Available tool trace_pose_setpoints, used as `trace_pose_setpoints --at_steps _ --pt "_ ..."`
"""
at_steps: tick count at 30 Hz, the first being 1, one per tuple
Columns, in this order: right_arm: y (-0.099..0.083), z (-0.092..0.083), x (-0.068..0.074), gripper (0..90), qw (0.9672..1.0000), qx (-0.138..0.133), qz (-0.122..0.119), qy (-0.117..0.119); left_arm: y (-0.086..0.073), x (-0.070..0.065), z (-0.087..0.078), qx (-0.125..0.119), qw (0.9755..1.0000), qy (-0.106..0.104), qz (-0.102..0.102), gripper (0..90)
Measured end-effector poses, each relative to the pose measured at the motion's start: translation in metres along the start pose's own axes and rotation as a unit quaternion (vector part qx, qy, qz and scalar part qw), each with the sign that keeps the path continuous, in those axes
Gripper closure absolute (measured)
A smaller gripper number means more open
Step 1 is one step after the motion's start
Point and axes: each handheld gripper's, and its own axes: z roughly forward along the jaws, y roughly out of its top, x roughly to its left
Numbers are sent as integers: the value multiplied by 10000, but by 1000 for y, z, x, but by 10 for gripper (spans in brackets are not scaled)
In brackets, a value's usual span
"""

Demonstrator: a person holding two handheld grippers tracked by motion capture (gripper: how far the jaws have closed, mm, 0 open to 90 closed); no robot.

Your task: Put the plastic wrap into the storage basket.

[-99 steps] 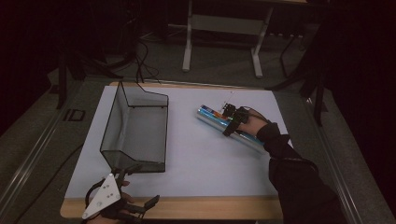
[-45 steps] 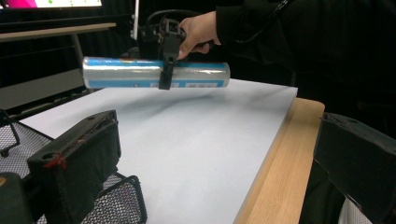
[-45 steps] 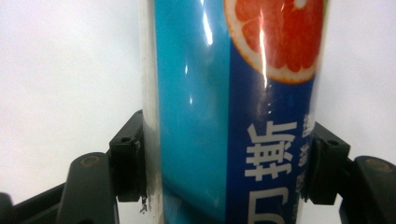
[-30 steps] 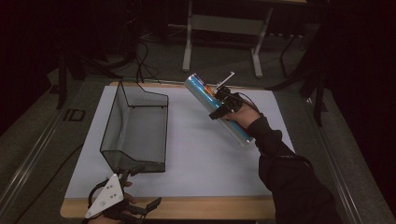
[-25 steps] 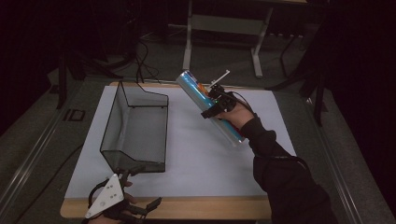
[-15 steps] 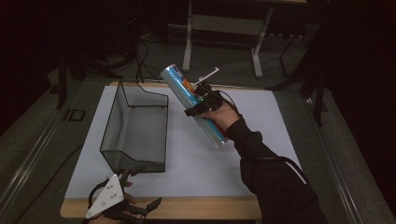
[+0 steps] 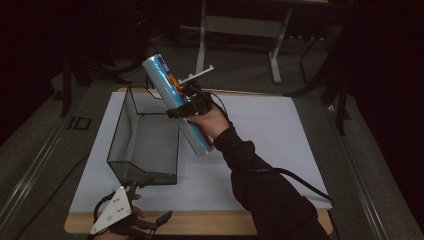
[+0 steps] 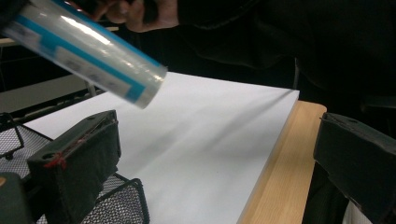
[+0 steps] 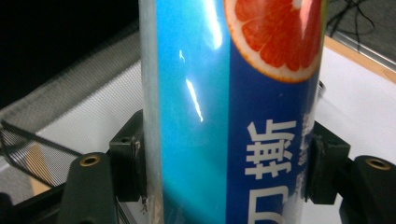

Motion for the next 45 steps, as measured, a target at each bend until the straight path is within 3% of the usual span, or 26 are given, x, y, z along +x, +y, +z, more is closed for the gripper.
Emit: trace_pose_setpoints --at_steps 8,14,19,21,24,25,29,31,33,34,36,38,39,40,45 --pt "14 16 18 316 9989 -325 288 150 0 2 -2 -26 10000 63 11 12" --pt "18 33 26 317 9908 -764 999 498 -1 3 -3 -51 9999 90 19 12" --pt "15 44 32 317 9892 -944 1082 281 -2 4 -5 -58 9999 111 27 13" --pt "9 55 32 317 9862 -1080 1242 189 -2 4 -5 -72 9999 116 25 12" --pt "6 59 31 316 9849 -1124 1303 164 -2 4 -5 -70 9999 118 28 12" --pt "-4 70 29 317 9816 -1184 1497 -5 -3 5 -5 -40 9999 121 28 13" --pt "-15 80 28 316 9777 -1181 1726 -183 -3 4 -3 -26 10000 90 32 13" --pt "-26 90 25 316 9738 -1106 1971 -257 -2 3 -4 -24 10000 71 60 12" --pt "-29 94 23 316 9733 -1063 2023 -236 -2 3 -4 -23 9999 77 65 13" --pt "-36 100 20 316 9709 -1032 2158 -113 -2 4 -5 -47 9999 109 58 12" --pt "-40 104 21 316 9695 -969 2244 -152 -2 5 -5 -49 9999 120 43 12" --pt "-41 106 22 316 9704 -923 2219 -240 -2 5 -5 -52 9999 126 43 12" --pt "-43 109 25 316 9732 -817 2088 -520 -2 5 -5 -65 9999 132 48 12" --pt "-44 110 26 316 9742 -740 2037 -636 -2 4 -5 -69 9999 121 48 12" --pt "-49 113 25 316 9729 -715 2094 -665 -2 4 -5 -58 9999 110 66 12"
